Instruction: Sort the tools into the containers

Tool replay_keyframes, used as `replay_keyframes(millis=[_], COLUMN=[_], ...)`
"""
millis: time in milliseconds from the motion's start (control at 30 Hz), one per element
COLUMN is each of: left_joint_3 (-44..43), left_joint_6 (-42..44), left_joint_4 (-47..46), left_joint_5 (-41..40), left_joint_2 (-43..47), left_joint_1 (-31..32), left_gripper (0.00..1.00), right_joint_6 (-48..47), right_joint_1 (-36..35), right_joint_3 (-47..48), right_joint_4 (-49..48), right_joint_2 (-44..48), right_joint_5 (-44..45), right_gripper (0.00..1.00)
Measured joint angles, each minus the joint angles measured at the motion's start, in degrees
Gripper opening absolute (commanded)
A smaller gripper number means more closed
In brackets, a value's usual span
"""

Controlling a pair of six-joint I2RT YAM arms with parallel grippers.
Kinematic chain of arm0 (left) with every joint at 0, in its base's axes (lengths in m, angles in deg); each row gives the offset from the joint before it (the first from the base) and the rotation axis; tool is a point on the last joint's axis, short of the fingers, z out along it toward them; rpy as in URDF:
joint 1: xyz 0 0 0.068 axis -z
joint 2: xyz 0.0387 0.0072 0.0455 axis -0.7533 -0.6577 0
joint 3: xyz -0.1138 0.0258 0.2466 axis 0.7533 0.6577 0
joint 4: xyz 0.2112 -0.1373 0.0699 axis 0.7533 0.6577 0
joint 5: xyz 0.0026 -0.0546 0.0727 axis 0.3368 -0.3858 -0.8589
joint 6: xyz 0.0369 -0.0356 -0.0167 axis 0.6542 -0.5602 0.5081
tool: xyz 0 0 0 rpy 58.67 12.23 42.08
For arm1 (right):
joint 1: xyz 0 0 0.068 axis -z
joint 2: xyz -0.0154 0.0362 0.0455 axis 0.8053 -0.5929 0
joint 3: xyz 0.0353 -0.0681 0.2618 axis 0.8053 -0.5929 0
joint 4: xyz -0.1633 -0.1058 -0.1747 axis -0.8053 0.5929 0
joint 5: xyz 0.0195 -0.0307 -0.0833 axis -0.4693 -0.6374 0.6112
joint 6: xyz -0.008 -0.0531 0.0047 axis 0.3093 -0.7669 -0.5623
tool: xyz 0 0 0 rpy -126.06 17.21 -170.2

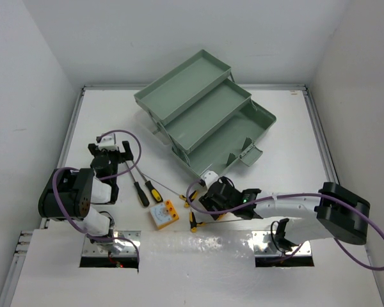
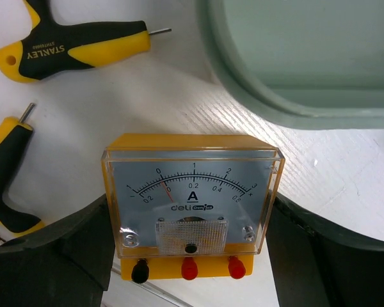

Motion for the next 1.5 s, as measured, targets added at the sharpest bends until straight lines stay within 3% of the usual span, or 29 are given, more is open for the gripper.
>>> replay_keyframes(millis=[100,500,700,933,1100,1267,1500], left_joint_3=[0.00,0.00,0.00,0.00,-0.02,-0.04,-0.09], left_joint_6=[0.00,0.00,0.00,0.00,0.02,0.02,0.00], left_joint_4=[0.00,0.00,0.00,0.00,0.00,0.00,0.00], left_joint_5=[0.00,0.00,0.00,-0.02,-0.02,-0.04,-0.04], left_joint_2=[0.00,0.00,0.00,0.00,0.00,0.00,0.00], left_joint_1=[0.00,0.00,0.00,0.00,0.15,0.20,0.22], left_gripper=[0.99,0.99,0.98,0.98,0.98,0.97,0.97], right_joint_6=[-1.05,-11.87,-19.41,-29.64,-34.56,-37.03,-37.00], right_joint_1=[0.00,0.00,0.52,14.64,22.56,24.94,26.43], right_joint_3=[0.42,15.54,31.01,59.69,71.82,76.96,73.46], right_joint_4=[0.96,8.63,14.23,17.73,21.03,24.52,21.92], right_joint_2=[0.02,1.70,1.44,-11.63,-24.65,-34.29,-33.44], right_joint_5=[-0.63,-16.72,-15.41,-19.32,-21.05,-22.40,-23.30], right_gripper=[0.00,0.00,0.00,0.00,0.00,0.00,0.00])
